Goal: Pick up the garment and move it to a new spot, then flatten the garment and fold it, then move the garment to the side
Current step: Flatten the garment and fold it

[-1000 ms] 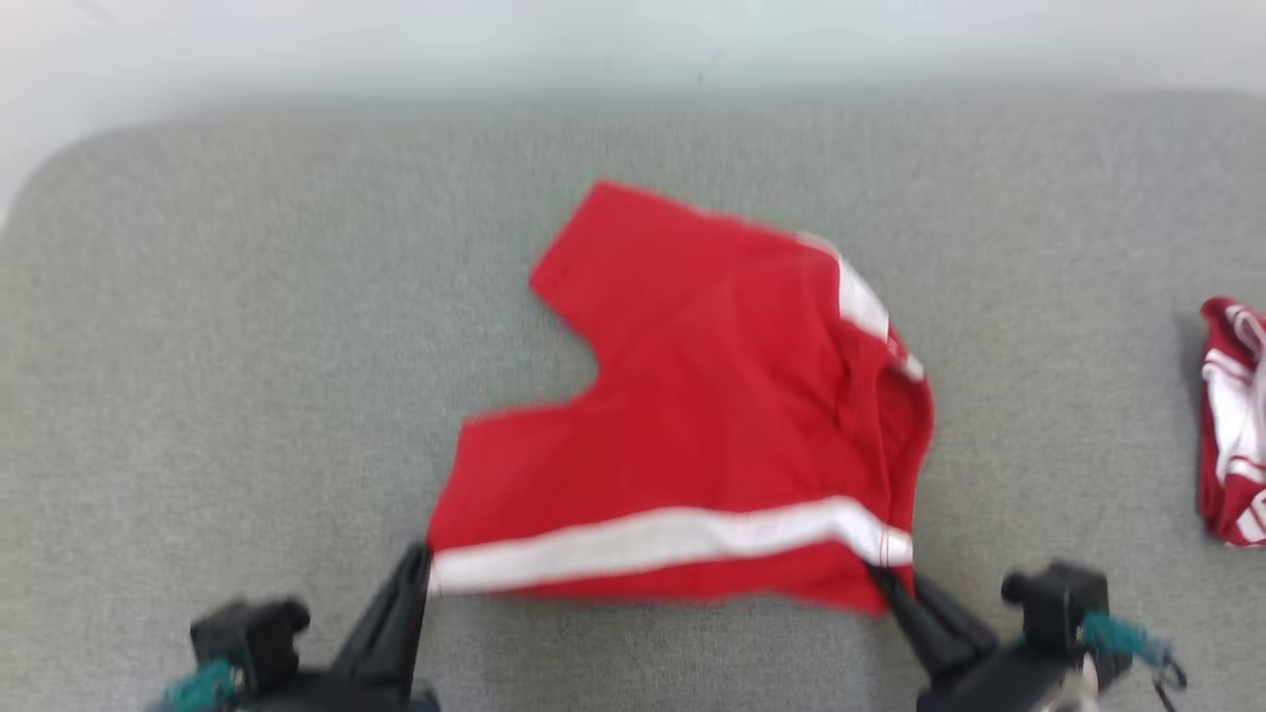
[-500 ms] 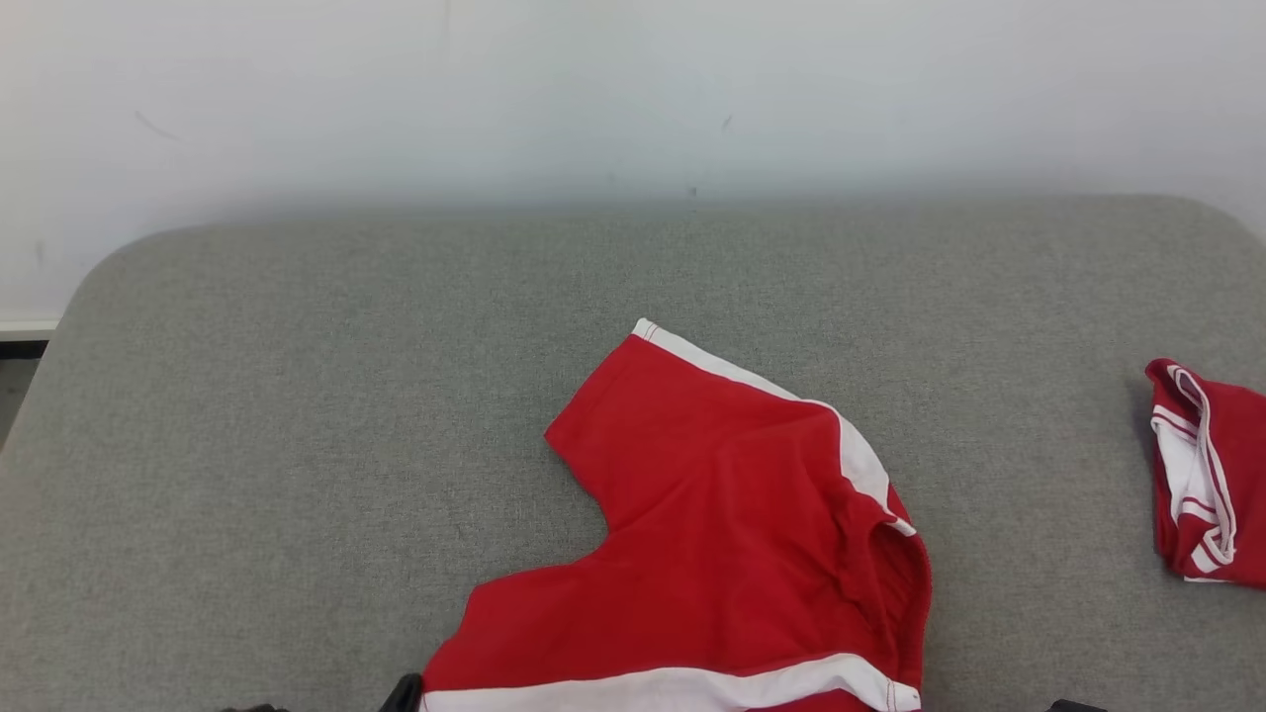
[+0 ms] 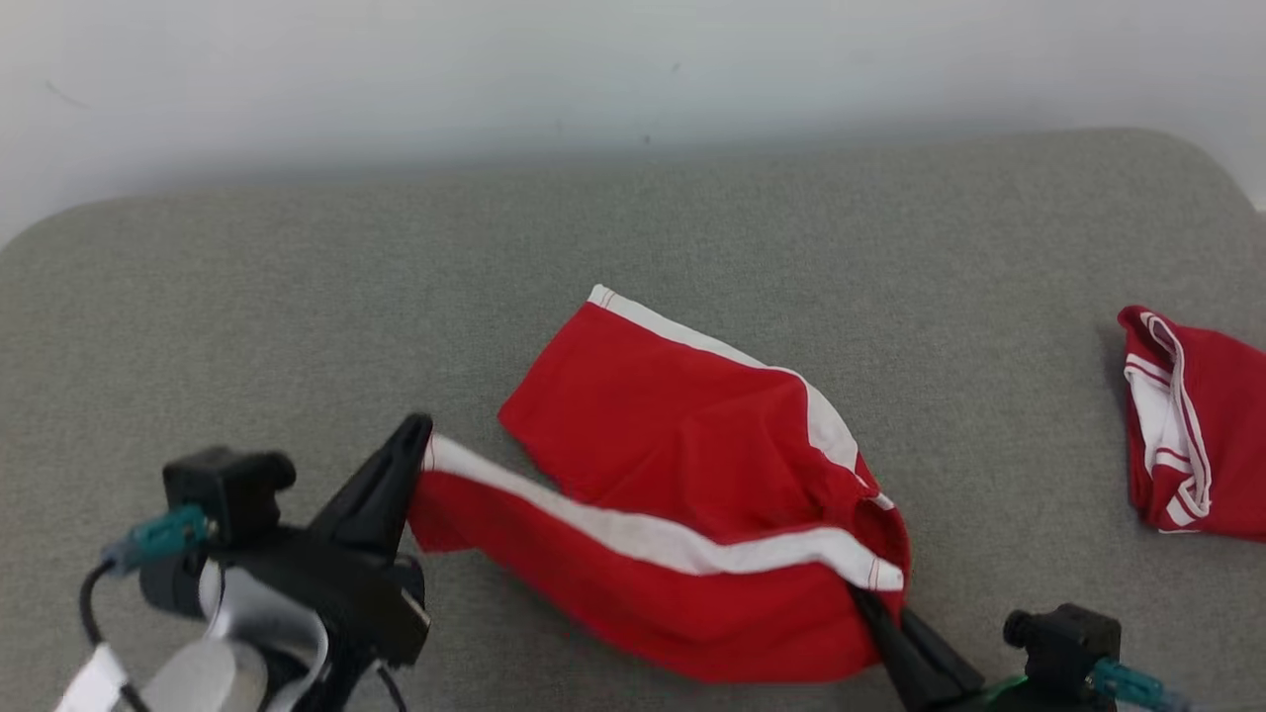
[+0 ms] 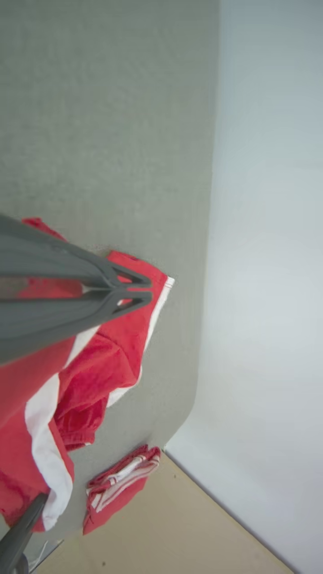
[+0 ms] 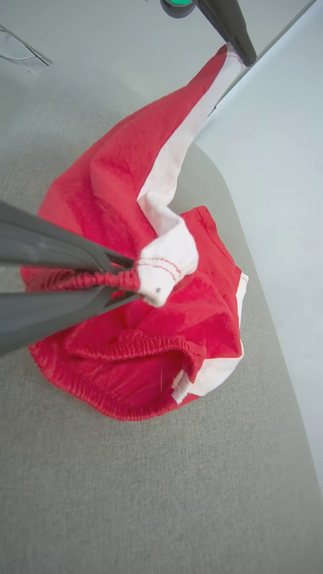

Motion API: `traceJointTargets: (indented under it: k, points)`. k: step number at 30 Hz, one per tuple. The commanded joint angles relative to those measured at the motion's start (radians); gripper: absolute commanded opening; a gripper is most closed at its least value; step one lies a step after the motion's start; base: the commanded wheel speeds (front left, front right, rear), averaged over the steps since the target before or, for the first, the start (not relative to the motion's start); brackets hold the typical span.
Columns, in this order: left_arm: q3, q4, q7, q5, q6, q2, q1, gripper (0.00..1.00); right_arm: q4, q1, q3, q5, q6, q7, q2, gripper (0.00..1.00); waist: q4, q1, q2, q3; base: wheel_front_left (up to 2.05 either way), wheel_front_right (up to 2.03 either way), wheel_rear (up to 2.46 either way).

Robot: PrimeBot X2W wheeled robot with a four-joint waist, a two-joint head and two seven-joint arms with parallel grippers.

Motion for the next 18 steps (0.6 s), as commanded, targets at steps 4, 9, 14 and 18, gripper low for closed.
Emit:
traceJointTargets:
  k: [4,9,14,18]
  points:
    - [-0.009,0.141,0.042,0.008,-0.077,-0.026,-0.210,0.00,0.051,-0.108,-0.052,-0.013,0.000,-0.043,0.056,0.00,-0.077,-0.0002,0.0000,0.106,0.00,0.00,0.00]
    - [-0.020,0.311,0.092,-0.033,-0.167,-0.059,-0.369,0.00,0.129,-0.201,-0.064,-0.017,0.000,-0.073,0.087,0.00,-0.122,-0.0002,0.0000,0.141,0.00,0.00,0.00]
    - [-0.047,0.534,0.114,-0.046,-0.233,-0.099,-0.513,0.00,0.240,-0.290,-0.045,-0.007,0.000,-0.111,0.107,0.00,-0.175,-0.0002,0.0000,0.168,0.00,0.00,0.00]
    - [-0.059,0.690,0.086,-0.058,-0.255,-0.129,-0.589,0.00,0.311,-0.343,-0.009,0.014,0.000,-0.143,0.113,0.00,-0.206,-0.0002,0.0000,0.193,0.00,0.00,0.00]
